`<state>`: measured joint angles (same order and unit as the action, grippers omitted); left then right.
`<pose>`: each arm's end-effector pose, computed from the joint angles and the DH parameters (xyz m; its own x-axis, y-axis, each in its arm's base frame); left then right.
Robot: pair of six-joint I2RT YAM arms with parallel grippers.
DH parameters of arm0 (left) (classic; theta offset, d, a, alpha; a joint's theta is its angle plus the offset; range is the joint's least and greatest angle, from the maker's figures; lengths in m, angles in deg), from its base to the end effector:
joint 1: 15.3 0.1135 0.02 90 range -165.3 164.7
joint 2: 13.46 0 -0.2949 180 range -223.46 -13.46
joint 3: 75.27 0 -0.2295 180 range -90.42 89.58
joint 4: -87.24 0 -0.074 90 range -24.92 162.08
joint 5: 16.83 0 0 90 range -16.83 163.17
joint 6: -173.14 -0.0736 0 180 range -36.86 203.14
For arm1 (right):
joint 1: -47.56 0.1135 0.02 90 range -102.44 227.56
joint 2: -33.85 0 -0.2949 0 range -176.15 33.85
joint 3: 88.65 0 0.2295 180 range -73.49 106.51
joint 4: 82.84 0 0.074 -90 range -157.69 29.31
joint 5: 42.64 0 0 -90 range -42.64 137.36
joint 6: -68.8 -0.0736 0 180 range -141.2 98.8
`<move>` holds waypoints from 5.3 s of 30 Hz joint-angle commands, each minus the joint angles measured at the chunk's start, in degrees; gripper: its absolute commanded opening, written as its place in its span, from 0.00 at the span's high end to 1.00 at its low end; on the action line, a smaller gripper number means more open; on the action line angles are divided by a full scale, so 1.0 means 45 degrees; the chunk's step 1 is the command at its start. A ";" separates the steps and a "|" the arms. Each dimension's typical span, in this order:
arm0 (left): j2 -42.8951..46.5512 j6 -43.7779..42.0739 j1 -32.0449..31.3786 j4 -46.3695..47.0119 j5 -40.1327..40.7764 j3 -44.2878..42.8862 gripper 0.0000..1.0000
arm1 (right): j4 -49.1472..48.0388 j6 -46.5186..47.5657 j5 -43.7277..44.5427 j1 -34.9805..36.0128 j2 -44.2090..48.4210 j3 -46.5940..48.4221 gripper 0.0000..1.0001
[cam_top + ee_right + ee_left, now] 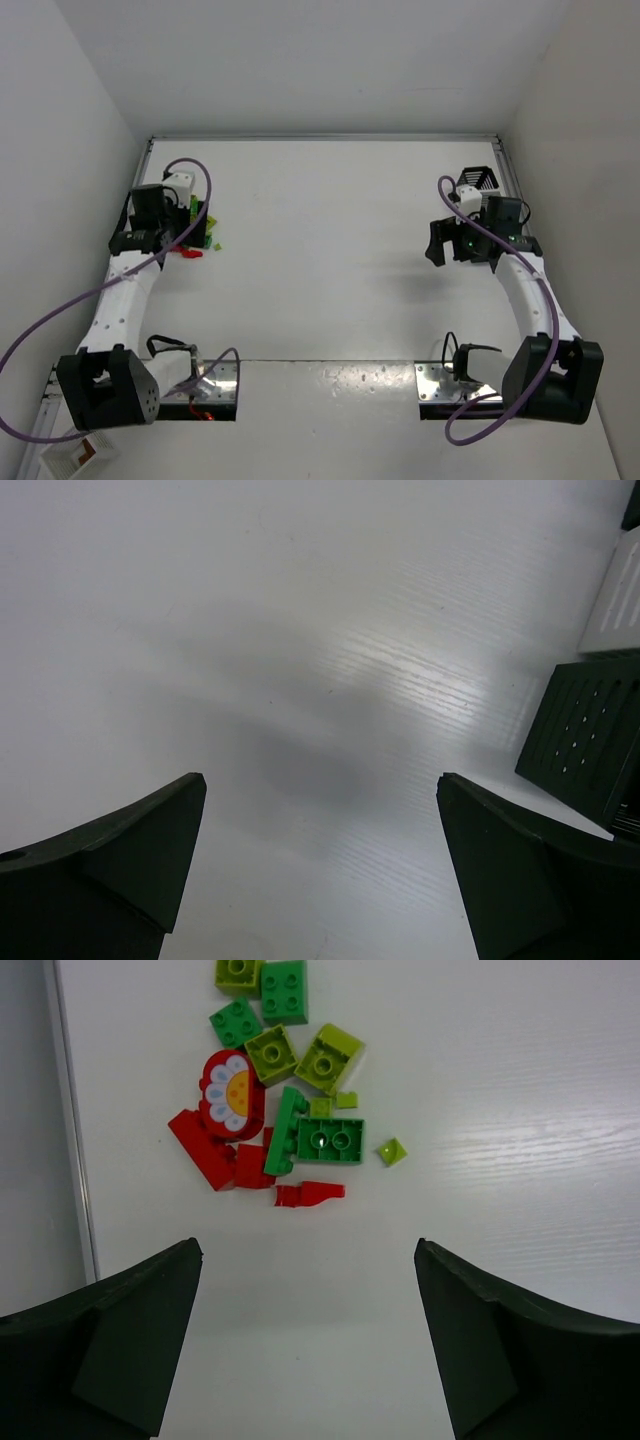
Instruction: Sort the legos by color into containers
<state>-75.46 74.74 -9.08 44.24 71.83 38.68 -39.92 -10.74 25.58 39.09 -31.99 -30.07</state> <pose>0.2241 0.0227 0.2973 -0.6314 0.0781 -0.7715 0.0020 0.9951 0.0991 0.2198 -0.0051 0.2442 -0.7292 -0.0619 -0.6815 -0.2345 0.9582 0.1640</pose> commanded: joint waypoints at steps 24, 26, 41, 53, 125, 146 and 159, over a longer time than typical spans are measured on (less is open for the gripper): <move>-0.6749 -0.1765 0.4145 -0.1334 -0.2826 -0.4647 0.34 | -0.1209 -0.0859 -0.0804 0.0300 -0.1364 0.0176 0.06; -0.6750 -0.1532 0.4145 -0.1334 -0.2498 -0.4219 0.38 | -0.1210 -0.0976 -0.0688 0.0300 -0.1364 0.0176 0.06; -0.8389 -0.0222 0.4399 -0.1334 -0.1440 -0.4295 0.50 | -0.1444 -0.1094 -0.0687 0.0300 -0.1481 0.0058 0.06; -0.9348 0.0754 0.4145 -0.0963 -0.1595 -0.4763 0.50 | -0.1444 -0.1094 -0.0687 0.0300 -0.1851 0.0058 0.06; -0.5793 -0.7189 0.4028 -0.5577 -1.0098 -0.4762 0.93 | 0.0079 -0.0566 -0.7071 0.0300 -0.0545 0.1207 0.07; -0.7297 -0.9501 -0.1615 -1.0045 -1.7239 -0.6483 0.92 | -0.8181 -0.9627 -0.9048 0.5513 -0.4526 0.4549 0.16; -0.6380 -0.6884 -0.3022 -0.7860 -1.7045 -0.6014 0.91 | -0.7265 -0.9473 -0.8656 0.8015 -0.6890 0.6582 0.16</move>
<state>-107.70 39.33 -21.52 3.70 -2.83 11.43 -71.15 -52.68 -13.74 73.85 -61.09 -2.92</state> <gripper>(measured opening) 0.335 0.849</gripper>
